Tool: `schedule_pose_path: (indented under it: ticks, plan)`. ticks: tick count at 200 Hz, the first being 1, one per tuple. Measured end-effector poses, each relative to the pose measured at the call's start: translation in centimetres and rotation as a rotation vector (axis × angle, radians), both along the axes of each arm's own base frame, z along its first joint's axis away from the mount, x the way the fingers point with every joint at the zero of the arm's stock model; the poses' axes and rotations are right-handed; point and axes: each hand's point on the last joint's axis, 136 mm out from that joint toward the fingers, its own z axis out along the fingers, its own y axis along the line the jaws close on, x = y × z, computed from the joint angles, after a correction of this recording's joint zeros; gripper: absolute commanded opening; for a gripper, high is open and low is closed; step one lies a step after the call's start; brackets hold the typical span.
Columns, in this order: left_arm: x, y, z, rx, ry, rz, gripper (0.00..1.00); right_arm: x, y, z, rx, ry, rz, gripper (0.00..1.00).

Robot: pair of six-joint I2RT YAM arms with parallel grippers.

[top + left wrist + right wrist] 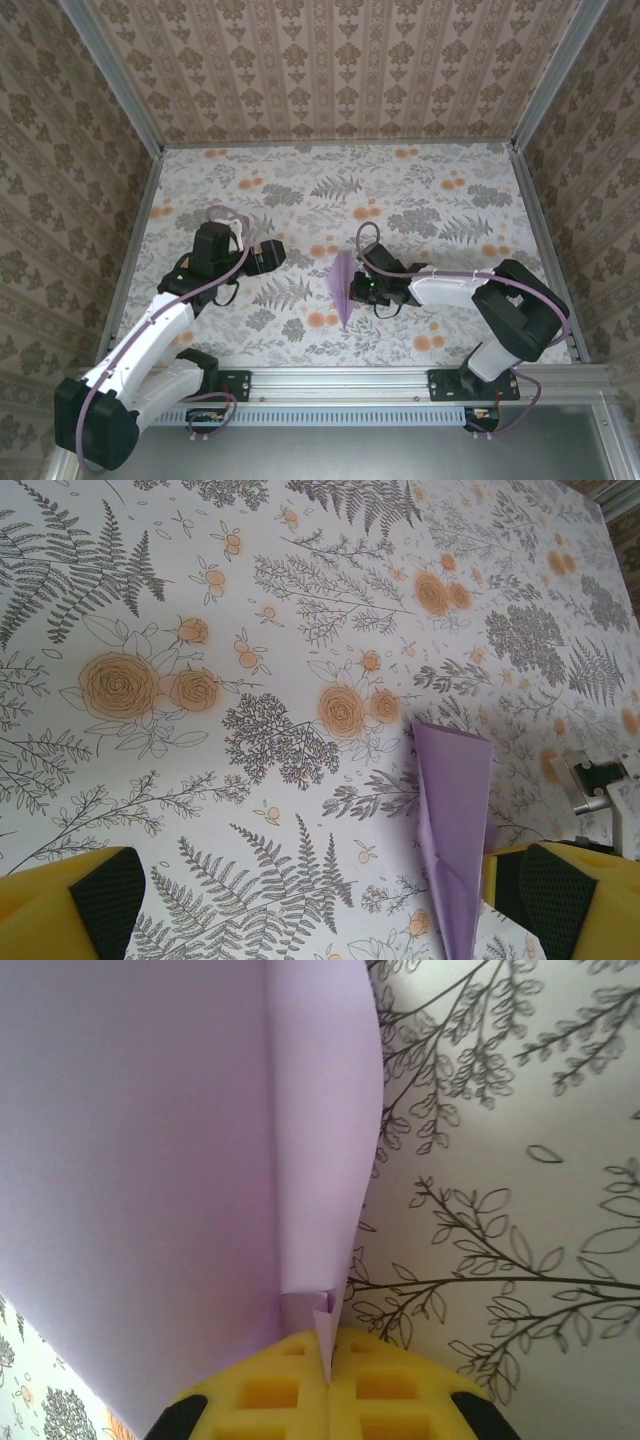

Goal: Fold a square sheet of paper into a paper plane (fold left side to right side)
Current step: Move the paper plane to the center of the table.

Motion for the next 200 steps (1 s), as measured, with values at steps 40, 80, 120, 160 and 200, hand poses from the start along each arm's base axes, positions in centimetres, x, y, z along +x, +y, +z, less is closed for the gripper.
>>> schedule_pose_path:
  ticks: [40,80,120,160,200]
  plan:
    - [0.0,0.0,0.0,0.000,0.000,0.000,1.00,0.2,-1.3,0.3,-0.021,-0.024,-0.014,0.10]
    - [0.0,0.0,0.0,-0.001,0.000,0.000,1.00,0.0,-2.2,-0.1,-0.054,-0.016,-0.011,0.16]
    - [0.1,0.0,0.1,-0.002,-0.002,0.000,1.00,-0.5,-3.2,0.2,-0.108,-0.013,0.003,0.28]
    - [0.6,-0.3,1.2,-0.009,-0.018,-0.001,1.00,0.2,-3.7,3.1,-0.157,-0.060,0.024,0.38]
    - [1.0,-0.5,2.1,-0.017,-0.035,-0.001,1.00,0.5,-3.8,7.6,-0.163,-0.118,0.045,0.46]
